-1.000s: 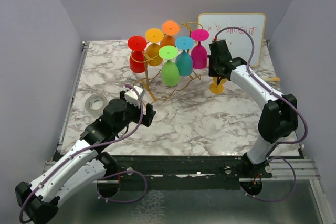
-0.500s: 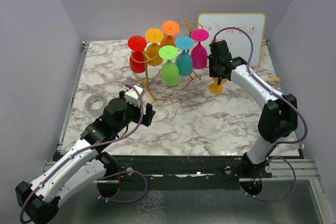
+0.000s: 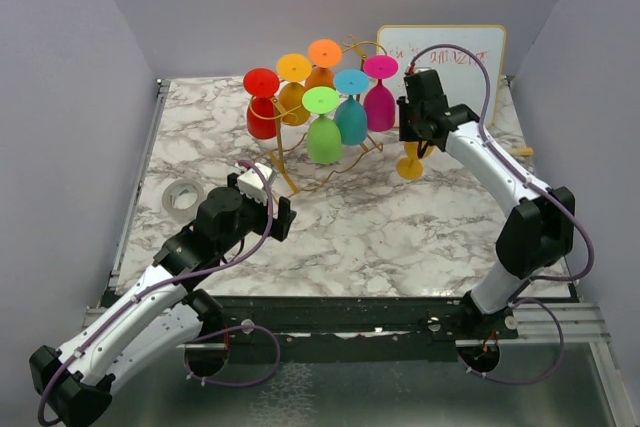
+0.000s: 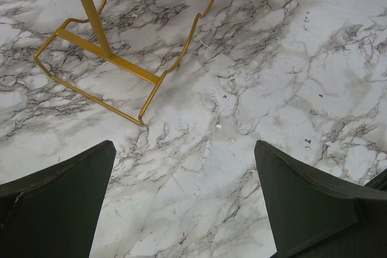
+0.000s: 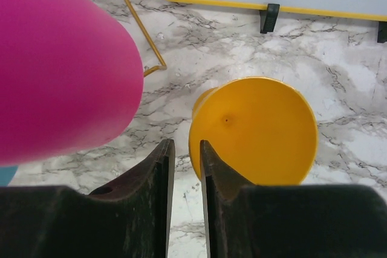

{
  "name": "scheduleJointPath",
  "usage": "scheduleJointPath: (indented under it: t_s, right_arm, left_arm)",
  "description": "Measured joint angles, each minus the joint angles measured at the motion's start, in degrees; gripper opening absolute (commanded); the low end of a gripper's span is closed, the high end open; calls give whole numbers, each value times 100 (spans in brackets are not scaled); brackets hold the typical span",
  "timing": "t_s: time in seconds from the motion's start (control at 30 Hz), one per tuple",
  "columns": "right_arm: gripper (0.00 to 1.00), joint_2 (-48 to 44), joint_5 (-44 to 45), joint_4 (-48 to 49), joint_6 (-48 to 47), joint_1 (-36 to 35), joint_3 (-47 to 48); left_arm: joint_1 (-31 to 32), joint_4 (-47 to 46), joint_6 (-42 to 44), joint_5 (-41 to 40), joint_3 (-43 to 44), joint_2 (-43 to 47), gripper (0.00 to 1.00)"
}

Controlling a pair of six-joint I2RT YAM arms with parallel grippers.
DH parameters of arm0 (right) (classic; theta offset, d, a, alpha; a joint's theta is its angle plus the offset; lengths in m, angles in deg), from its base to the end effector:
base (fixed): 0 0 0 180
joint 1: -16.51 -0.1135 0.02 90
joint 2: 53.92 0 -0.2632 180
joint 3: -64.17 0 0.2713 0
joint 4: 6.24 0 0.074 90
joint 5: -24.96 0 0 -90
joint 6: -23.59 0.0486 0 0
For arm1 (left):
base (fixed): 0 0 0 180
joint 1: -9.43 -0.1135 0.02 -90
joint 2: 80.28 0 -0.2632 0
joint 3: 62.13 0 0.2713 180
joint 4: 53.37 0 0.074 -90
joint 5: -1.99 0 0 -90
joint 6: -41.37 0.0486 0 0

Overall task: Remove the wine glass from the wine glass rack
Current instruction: Place the wine glass at the center of the board, then pick up the wine glass from the wine rack.

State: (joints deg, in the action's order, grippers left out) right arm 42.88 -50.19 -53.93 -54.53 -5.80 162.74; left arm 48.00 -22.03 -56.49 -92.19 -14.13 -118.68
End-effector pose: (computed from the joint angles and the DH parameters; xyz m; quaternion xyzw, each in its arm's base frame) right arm 0.3808 0.1428 0.2963 -0.0353 0.9198 -0.0051 0.3909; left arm 0.1547 -0.1188 0.2769 0.1993 0.8031 -0.1933 0.5272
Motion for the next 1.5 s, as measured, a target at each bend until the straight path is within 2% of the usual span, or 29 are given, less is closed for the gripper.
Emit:
scheduleJointPath:
  t_s: [0.17,0.33,0.5,0.6,0.8,0.93,1.27,1.5]
  right_arm:
    - [39,-511,-133,-48,85,0,-76]
    - [42,-1425,-684,94,271,0,-446]
    - [56,-2065,-1628,308,697,4,-739]
    - [65,-2463,-2531,769,1106,4,-1209]
    - [70,-2946,-4186,2588,2610,4,-2347]
    - [71,-2896,-4756,3456,3344,4,-2651]
    - [70,-2546,-4975,4476,4192,-76,-2566]
    - [64,-2339,-4162,4603,4529,-579,-2465]
  left_arm:
    - [0,0,0,0,0,0,99]
    - [-22,0,-4,0,0,-13,99]
    - [-26,0,-4,0,2,-33,99]
    - [-33,0,-4,0,2,-35,99]
    - [-48,0,-4,-9,2,-33,99]
    - [-70,0,-4,-17,2,-31,99]
    - [-70,-4,-2,-7,2,-28,99]
    - [-74,-2,-2,-4,2,-94,99]
